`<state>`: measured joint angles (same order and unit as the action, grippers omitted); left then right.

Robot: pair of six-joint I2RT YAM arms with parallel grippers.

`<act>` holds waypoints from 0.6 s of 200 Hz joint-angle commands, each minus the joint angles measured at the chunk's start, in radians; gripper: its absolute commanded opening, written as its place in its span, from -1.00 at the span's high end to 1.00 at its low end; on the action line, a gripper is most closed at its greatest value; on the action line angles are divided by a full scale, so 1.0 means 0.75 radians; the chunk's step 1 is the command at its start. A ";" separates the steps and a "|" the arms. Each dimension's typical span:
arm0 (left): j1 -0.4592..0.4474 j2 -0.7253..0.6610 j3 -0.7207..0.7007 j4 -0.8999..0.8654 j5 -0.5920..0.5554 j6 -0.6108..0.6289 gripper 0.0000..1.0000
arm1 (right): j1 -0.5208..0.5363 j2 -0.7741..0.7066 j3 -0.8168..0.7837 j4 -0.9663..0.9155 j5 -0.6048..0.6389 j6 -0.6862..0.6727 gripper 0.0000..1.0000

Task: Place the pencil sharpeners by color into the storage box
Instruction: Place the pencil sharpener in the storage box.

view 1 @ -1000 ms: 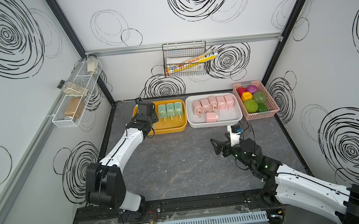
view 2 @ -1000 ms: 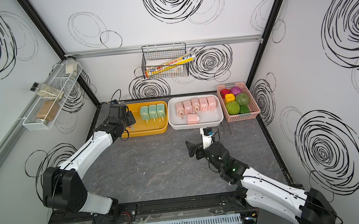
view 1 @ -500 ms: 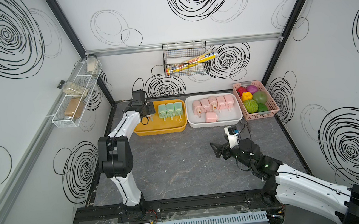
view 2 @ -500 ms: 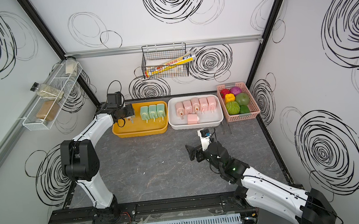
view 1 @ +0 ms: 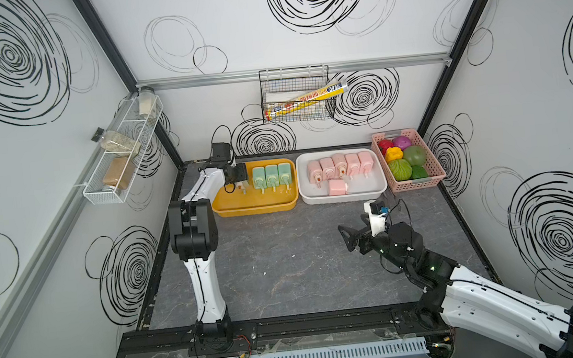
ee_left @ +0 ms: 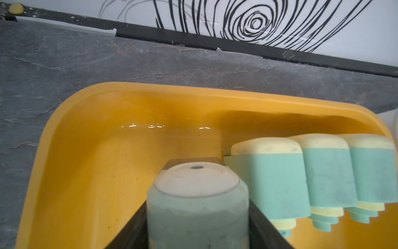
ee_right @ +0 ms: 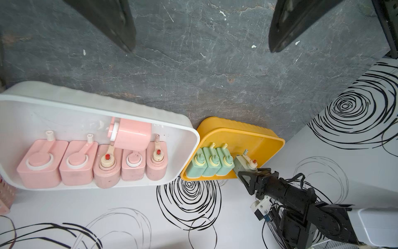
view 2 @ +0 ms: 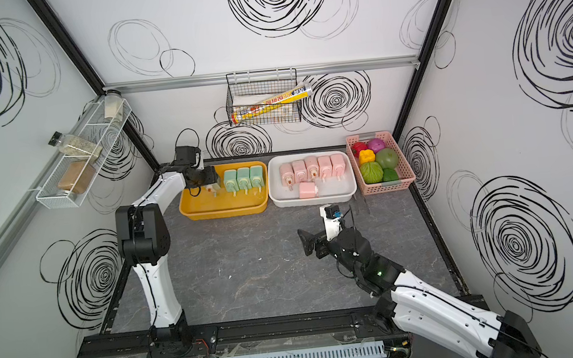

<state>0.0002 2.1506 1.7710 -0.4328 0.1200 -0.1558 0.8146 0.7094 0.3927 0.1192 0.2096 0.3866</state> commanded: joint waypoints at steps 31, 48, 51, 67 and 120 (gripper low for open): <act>0.016 0.090 0.162 -0.027 0.114 0.027 1.00 | -0.005 -0.057 -0.016 -0.039 0.036 0.042 -0.99; 0.022 0.116 0.179 -0.043 0.161 0.024 1.00 | -0.005 -0.066 -0.020 -0.044 0.045 0.043 -1.00; 0.024 0.122 0.181 -0.048 0.159 0.022 1.00 | -0.005 -0.065 -0.019 -0.044 0.046 0.043 -1.00; 0.030 0.128 0.172 -0.042 0.159 0.020 1.00 | -0.005 -0.065 -0.021 -0.044 0.046 0.043 -1.00; 0.041 0.136 0.146 -0.020 0.163 0.010 1.00 | -0.006 -0.057 -0.025 -0.033 0.039 0.047 -0.99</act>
<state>0.0193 2.2501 1.8755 -0.4751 0.2199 -0.1528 0.8139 0.6701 0.3851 0.1005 0.2283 0.4129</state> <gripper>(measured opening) 0.628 0.997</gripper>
